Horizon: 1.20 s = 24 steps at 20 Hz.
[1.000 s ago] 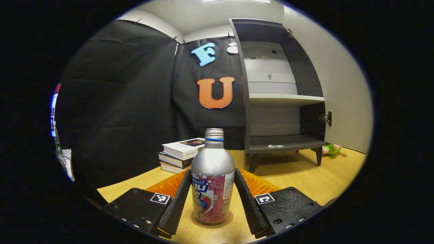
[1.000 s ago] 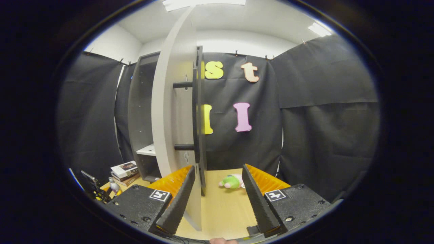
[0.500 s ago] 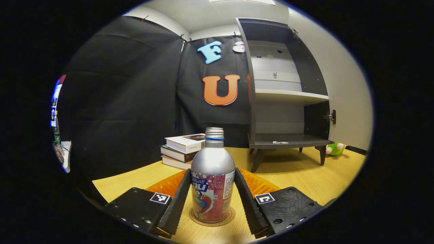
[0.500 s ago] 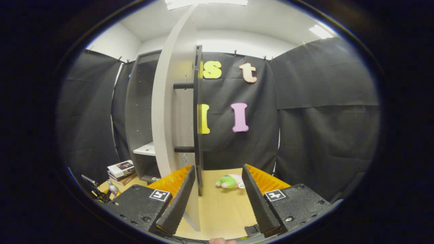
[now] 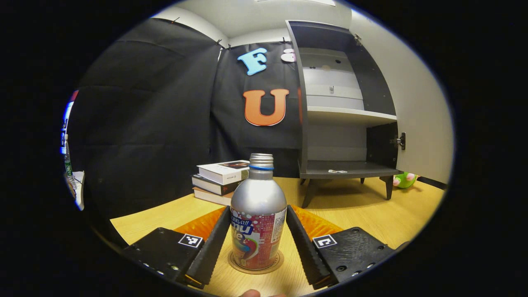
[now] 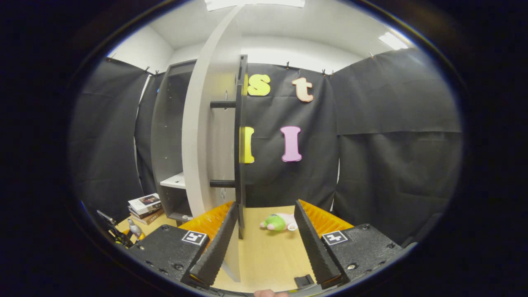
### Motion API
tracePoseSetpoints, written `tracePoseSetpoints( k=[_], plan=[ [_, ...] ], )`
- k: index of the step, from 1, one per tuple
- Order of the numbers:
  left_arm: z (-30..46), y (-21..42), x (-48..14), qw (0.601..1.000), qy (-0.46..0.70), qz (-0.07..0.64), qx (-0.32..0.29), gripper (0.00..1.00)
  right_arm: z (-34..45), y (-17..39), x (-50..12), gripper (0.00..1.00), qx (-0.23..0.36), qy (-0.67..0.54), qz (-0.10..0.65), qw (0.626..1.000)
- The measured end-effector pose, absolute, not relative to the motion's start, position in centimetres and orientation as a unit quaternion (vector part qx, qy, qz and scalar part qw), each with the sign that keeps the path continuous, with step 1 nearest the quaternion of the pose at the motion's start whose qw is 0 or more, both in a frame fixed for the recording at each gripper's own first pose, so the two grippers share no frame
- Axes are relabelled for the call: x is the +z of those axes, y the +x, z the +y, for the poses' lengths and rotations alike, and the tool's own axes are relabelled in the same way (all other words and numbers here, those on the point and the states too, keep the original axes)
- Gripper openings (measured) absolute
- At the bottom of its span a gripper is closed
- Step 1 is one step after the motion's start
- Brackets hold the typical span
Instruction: Open the cabinet door with the right hand, grasp the bottle in the cabinet with the left hand and place it on the coaster, then close the cabinet door with the right hand.
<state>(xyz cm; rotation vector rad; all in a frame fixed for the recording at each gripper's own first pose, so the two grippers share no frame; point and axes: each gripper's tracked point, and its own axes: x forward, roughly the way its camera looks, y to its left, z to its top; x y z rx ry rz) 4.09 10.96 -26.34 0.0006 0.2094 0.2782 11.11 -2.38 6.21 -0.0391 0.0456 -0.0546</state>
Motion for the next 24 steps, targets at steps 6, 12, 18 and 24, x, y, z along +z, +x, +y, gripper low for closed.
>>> tracePoseSetpoints(
  k=[6, 12, 18, 24],
  plan=[
    [10.7, 4.0, -25.5, 0.986, 0.007, 0.100, 0.130, 0.87, -2.5, 11.4, 6.1, 0.87, -0.025, -0.020, 0.022, 0.999],
    [10.9, 3.3, -22.2, 0.987, 0.025, 0.083, 0.134, 0.88, -2.6, 11.7, 5.8, 0.87, -0.019, -0.010, 0.019, 1.000],
    [6.9, 2.1, -10.9, 0.992, 0.070, 0.036, 0.097, 0.94, -2.8, 12.4, 5.7, 0.87, -0.015, -0.014, 0.014, 1.000],
    [2.2, 2.0, 1.2, 0.998, 0.035, -0.001, 0.044, 0.89, -2.6, 12.3, 6.1, 0.87, -0.002, -0.005, -0.005, 1.000]
  ],
)
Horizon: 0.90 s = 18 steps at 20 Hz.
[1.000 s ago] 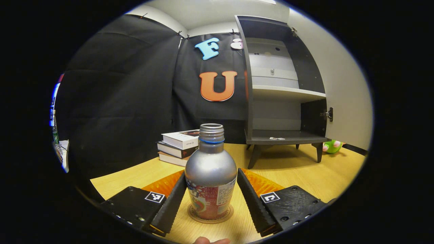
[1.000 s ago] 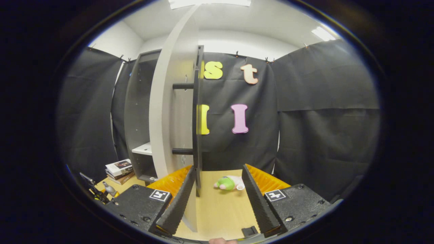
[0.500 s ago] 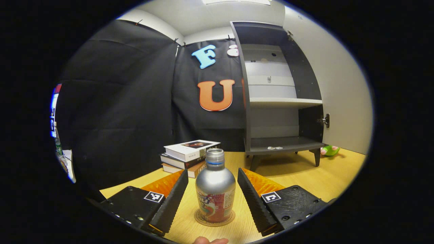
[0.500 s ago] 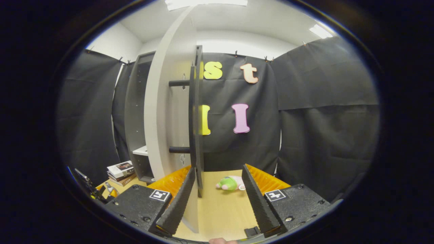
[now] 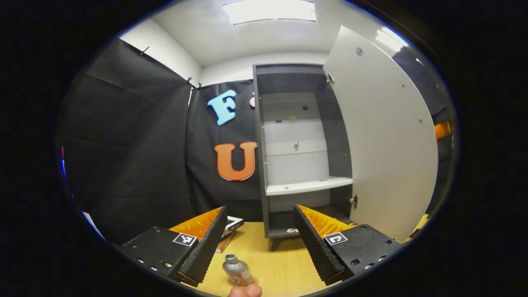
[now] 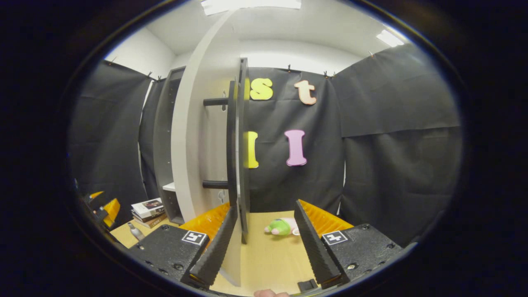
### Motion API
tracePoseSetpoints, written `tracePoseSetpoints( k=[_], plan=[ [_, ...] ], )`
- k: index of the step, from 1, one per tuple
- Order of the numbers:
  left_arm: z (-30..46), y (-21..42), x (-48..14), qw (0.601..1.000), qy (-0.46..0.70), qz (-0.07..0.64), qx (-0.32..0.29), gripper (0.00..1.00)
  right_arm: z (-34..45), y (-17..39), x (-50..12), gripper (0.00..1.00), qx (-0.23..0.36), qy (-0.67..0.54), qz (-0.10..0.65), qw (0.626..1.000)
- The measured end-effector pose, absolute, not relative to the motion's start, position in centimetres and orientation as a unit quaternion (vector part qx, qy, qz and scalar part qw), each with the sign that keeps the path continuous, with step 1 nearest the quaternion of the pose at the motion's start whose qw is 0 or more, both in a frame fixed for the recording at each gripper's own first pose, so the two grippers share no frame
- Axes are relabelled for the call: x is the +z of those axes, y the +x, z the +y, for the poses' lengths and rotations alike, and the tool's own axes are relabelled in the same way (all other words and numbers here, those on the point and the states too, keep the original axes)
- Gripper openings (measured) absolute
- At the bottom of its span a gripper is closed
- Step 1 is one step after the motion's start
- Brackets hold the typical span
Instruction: Open the cabinet door with the right hand, grasp the bottle in the cabinet with the left hand and place it on the coaster, then close the cabinet door with the right hand.
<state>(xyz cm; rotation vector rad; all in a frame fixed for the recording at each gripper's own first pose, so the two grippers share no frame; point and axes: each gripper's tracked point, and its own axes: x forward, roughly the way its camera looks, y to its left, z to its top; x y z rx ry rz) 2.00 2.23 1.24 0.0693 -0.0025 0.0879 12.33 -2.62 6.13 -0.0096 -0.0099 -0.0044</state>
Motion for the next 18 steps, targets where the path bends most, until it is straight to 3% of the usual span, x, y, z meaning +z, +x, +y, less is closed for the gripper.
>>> tracePoseSetpoints(
  k=[1, 5, 7, 12, 13, 14, 18],
  plan=[
    [1.9, 1.9, 2.4, 0.998, 0.029, 0.001, 0.047, 1.00, -2.6, 12.1, 6.3, 0.87, -0.001, -0.002, -0.010, 1.000],
    [0.9, 1.6, 5.3, 0.998, 0.029, 0.001, 0.053, 0.96, -3.1, 11.6, 6.1, 0.90, -0.007, -0.003, -0.003, 1.000],
    [0.5, 1.3, 5.4, 0.998, 0.031, 0.008, 0.048, 1.00, -3.1, 11.2, 6.1, 0.91, 0.003, -0.003, 0.004, 1.000],
    [-0.5, 0.9, 4.5, 0.999, 0.020, 0.021, 0.044, 0.96, -3.4, 10.2, 6.1, 0.90, 0.035, 0.014, 0.022, 0.999],
    [-0.6, 0.8, 4.2, 0.999, 0.019, 0.026, 0.043, 1.00, -4.0, 9.8, 6.4, 0.91, 0.032, 0.014, 0.019, 0.999],
    [-0.6, 0.7, 3.8, 0.998, 0.019, 0.030, 0.044, 0.96, -4.7, 9.7, 7.0, 0.91, 0.027, 0.014, 0.010, 0.999],
    [-1.5, 0.4, 2.7, 0.998, 0.001, 0.043, 0.034, 0.96, -7.4, 11.3, 8.8, 0.89, -0.008, 0.037, -0.025, 0.999]
  ],
)
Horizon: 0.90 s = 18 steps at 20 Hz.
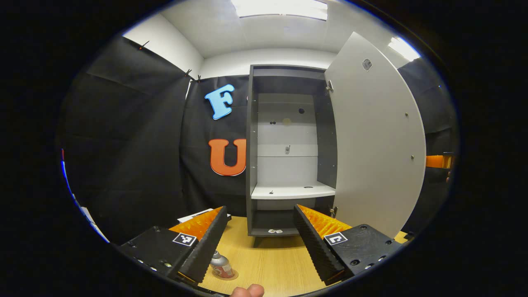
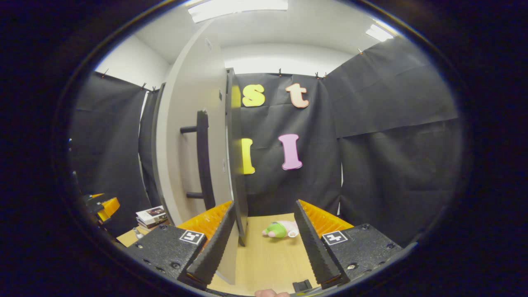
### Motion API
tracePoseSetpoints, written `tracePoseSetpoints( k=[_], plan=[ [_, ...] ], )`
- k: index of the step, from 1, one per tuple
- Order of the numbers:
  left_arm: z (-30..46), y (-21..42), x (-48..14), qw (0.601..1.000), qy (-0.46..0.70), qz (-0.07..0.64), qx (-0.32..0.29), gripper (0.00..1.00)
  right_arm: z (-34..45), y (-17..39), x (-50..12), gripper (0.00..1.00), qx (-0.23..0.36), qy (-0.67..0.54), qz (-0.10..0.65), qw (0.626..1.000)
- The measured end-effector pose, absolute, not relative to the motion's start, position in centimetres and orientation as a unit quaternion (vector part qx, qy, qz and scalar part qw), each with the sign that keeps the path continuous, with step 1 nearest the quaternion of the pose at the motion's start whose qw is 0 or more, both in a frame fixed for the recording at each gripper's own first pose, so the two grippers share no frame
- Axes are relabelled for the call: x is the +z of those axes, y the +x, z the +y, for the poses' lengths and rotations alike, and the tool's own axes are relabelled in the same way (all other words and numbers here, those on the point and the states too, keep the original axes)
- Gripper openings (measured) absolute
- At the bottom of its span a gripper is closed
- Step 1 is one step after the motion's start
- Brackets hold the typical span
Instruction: Open the cabinet door with the right hand, grasp the bottle in the cabinet with the left hand and place it on the coaster, then close the cabinet door with the right hand.
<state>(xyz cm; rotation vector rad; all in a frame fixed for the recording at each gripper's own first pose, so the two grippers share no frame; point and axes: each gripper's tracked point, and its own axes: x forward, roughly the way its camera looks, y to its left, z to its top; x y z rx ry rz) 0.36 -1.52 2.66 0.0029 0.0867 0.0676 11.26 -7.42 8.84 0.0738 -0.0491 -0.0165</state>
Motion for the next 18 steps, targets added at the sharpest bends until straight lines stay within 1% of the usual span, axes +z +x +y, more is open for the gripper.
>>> tracePoseSetpoints(
  k=[1, 4, 8, 14, 18],
  plan=[
    [-1.7, 0.3, 2.5, 0.998, 0.000, 0.046, 0.031, 0.96, -7.6, 11.9, 9.4, 0.87, -0.010, 0.049, -0.034, 0.998],
    [-1.9, 0.1, 2.6, 0.999, 0.008, 0.044, 0.030, 0.96, -7.3, 13.9, 10.7, 0.87, -0.004, 0.074, -0.052, 0.996],
    [-2.3, -0.2, 2.6, 0.999, 0.015, 0.040, 0.026, 0.96, -6.2, 15.0, 12.1, 0.87, 0.009, 0.067, -0.064, 0.996],
    [-2.2, -0.5, 2.0, 0.999, 0.023, 0.043, 0.022, 0.96, -4.4, 14.9, 12.4, 0.85, 0.019, 0.053, -0.066, 0.996],
    [-2.2, -0.2, 1.8, 0.998, 0.032, 0.043, 0.016, 0.96, -2.2, 14.8, 12.3, 0.85, 0.041, 0.055, -0.062, 0.996]
  ],
)
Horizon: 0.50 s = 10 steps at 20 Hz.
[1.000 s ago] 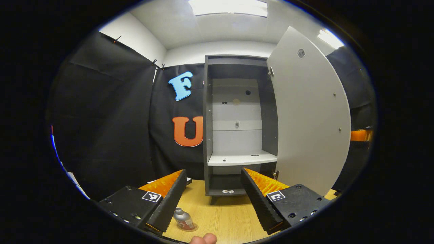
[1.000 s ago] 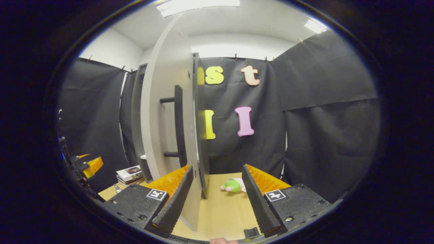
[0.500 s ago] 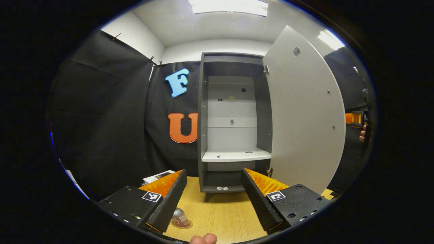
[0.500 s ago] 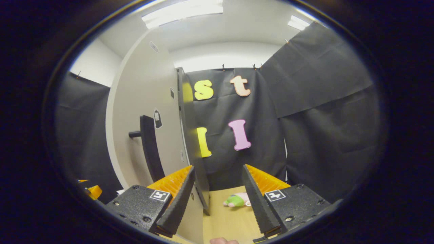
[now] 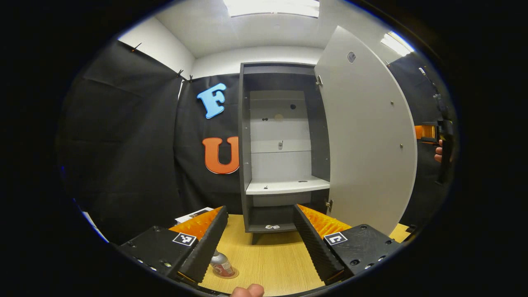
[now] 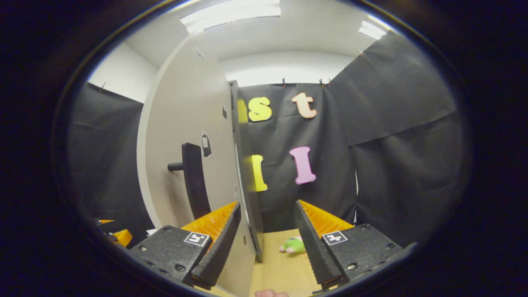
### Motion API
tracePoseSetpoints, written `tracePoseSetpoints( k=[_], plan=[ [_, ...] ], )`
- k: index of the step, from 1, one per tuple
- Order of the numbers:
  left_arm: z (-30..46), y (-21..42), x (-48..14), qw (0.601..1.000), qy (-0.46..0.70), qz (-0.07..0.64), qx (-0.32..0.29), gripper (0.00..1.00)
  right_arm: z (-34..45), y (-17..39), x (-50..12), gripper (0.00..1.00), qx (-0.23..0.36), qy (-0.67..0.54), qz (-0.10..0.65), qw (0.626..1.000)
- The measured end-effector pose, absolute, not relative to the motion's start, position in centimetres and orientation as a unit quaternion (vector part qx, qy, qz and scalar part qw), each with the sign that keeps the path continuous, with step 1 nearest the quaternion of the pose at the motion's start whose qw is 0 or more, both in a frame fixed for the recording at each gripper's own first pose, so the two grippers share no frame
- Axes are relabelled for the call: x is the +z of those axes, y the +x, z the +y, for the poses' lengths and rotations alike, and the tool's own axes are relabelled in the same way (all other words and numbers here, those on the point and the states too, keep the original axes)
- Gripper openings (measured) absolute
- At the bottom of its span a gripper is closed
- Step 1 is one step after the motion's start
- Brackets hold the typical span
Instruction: Open the cabinet door with the right hand, grasp the bottle in the cabinet with the left hand and place it on the coaster, then close the cabinet door with the right hand.
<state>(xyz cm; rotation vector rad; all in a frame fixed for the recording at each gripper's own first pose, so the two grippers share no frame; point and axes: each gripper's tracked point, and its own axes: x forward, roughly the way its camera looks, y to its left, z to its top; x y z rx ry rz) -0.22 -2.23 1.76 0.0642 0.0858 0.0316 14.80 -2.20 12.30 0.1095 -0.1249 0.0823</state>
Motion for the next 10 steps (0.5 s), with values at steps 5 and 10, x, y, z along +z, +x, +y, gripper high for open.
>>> tracePoseSetpoints(
  k=[5, 10],
  plan=[
    [-1.7, -0.4, 1.3, 0.998, 0.032, 0.044, 0.010, 0.96, 2.5, 14.5, 12.7, 0.85, 0.069, 0.014, -0.064, 0.995],
    [0.0, -0.5, 0.7, 0.998, 0.031, 0.046, 0.019, 0.96, 8.0, 15.5, 12.5, 0.85, 0.121, 0.019, -0.057, 0.991]
  ],
)
